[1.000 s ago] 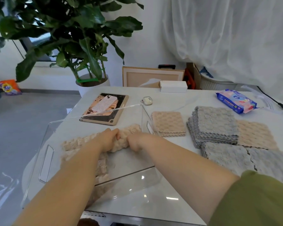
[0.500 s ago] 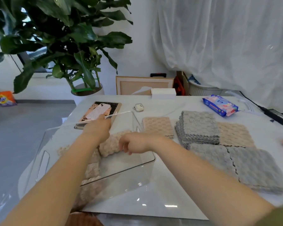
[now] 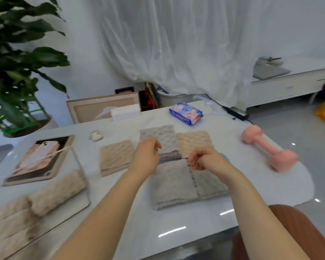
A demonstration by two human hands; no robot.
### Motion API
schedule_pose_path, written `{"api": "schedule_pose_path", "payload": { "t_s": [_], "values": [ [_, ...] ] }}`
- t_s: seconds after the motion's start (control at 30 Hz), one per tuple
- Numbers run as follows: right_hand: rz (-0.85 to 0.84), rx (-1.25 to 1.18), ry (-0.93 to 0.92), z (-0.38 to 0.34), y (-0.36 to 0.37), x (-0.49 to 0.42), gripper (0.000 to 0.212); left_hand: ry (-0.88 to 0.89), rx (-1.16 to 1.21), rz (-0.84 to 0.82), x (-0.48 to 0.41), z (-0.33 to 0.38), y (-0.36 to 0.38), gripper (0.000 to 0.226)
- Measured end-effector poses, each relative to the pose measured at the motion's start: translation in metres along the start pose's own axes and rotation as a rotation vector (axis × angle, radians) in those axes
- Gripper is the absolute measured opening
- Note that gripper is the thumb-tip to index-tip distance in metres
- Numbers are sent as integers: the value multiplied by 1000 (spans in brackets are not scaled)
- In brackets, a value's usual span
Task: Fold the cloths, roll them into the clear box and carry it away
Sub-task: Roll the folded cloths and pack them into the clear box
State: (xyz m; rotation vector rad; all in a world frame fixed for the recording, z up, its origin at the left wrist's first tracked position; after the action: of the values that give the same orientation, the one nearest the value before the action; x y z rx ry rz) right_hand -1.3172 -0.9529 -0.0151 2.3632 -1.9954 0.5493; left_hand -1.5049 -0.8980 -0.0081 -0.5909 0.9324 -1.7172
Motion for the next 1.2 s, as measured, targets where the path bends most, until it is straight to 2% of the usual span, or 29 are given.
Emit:
{"api": "schedule_pose_path", "payload": {
  "t_s": [0.07,0.23,0.3,0.37,0.47,0.53,0.6,0.7,0.77,0.87,0.9,0.97,1.0,1.07,1.2],
  "values": [
    [5,7,55,13,-37,-1,44,-4,17,-92,-21,18,35,25],
    [106,62,95,39,-104,-32,32,-83,306,-334,-74,41,105,36],
    [136,121,111,54,-119,-53,28,-160,329,-314,-92,46,129,41],
    [146,208,119,72,-122,-69,27,-283,271,-214,-102,47,138,44],
    [14,317,98,92,-115,-82,45,-530,308,-76,-116,48,149,54],
    [-29,349,87,94,-115,-88,45,-587,428,-30,-125,43,155,65],
    [8,171,102,95,-120,-90,34,-567,513,31,-131,39,160,60],
    [65,-4,134,99,-125,-90,16,-436,429,108,-128,42,157,41],
    [85,-47,157,102,-124,-91,26,-291,419,126,-122,50,154,34],
    [97,-200,159,99,-121,-90,61,-188,629,118,-109,57,148,52],
    [88,-224,148,97,-121,-90,64,-186,691,110,-107,57,146,60],
    [64,-254,102,92,-117,-88,48,-181,731,70,-104,56,139,59],
    [68,-283,76,90,-117,-88,40,-168,713,51,-103,57,136,48],
    [97,-338,36,88,-116,-88,38,-104,653,44,-99,59,131,34],
    [90,-349,1,86,-114,-89,38,-61,302,58,-99,57,127,52]
  ]
}}
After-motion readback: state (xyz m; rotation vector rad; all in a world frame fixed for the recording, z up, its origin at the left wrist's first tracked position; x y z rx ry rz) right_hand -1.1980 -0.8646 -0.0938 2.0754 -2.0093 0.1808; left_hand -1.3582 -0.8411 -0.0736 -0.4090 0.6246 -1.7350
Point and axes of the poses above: each hand's wrist, its own x-axis away from the middle knuckle, its own y-axis out of the palm, z = x × y, the point moved 2 cm from there along -x, towards the middle knuckle, and after that the axes turned 11 degrees about -z, right-handed, at the moved point
